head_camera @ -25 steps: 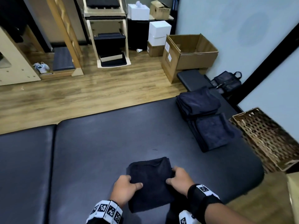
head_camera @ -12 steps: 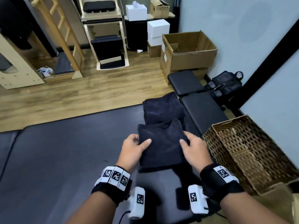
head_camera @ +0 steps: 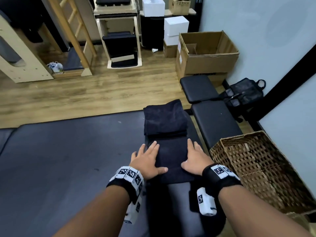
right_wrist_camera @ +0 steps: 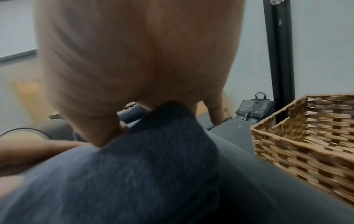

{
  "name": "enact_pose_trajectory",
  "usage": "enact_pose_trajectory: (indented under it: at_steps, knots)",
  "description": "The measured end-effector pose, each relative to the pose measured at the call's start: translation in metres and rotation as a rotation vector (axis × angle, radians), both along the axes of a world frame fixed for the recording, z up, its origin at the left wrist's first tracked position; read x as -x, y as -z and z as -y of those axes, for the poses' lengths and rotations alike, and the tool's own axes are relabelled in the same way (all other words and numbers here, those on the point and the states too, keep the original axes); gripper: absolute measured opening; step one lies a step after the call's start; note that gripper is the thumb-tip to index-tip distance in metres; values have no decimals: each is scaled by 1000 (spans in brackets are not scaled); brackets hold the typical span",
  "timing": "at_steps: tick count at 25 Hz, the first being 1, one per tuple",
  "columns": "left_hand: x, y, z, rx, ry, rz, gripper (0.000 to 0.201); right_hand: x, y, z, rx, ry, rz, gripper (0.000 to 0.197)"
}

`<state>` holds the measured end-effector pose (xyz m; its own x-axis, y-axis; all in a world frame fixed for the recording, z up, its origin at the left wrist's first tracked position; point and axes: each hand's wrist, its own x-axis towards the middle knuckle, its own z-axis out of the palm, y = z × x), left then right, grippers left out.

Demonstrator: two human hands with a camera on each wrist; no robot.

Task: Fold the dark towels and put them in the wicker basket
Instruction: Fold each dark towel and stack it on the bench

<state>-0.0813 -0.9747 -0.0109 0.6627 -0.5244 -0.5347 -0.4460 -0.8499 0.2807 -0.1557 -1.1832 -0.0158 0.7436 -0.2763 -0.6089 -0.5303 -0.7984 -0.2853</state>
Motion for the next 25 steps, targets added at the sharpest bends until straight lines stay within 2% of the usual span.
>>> enact_pose_trajectory:
  at_steps: [2,4,7,10,14,18,20,23,25]
  knots:
    - [-1,-2,-9,-27,-11,-8,105,-10,-4,1,24,-29,-79,110]
    - [2,-6,-30,-19,-76,38,93,-16,-14,-6,100,-46,-74,104]
    - [13,-10,-96,58,-309,-12,56,-23,-23,-35,284,-154,67,81]
    - [50,-11,-183,198,-592,-126,45,-22,-8,-84,345,-360,200,56]
    - [159,8,-327,238,-1015,-139,14,-12,15,-200,157,-702,274,50]
    - [290,37,-442,243,-1382,-146,16,30,19,-322,19,-1017,-47,23]
    - [362,50,-483,199,-1499,-145,18,50,25,-376,51,-1091,-161,15]
    - [460,79,-527,163,-1636,-212,22,74,34,-447,68,-1160,-272,18]
    - [506,96,-545,148,-1690,-289,17,80,38,-486,85,-1213,-303,22]
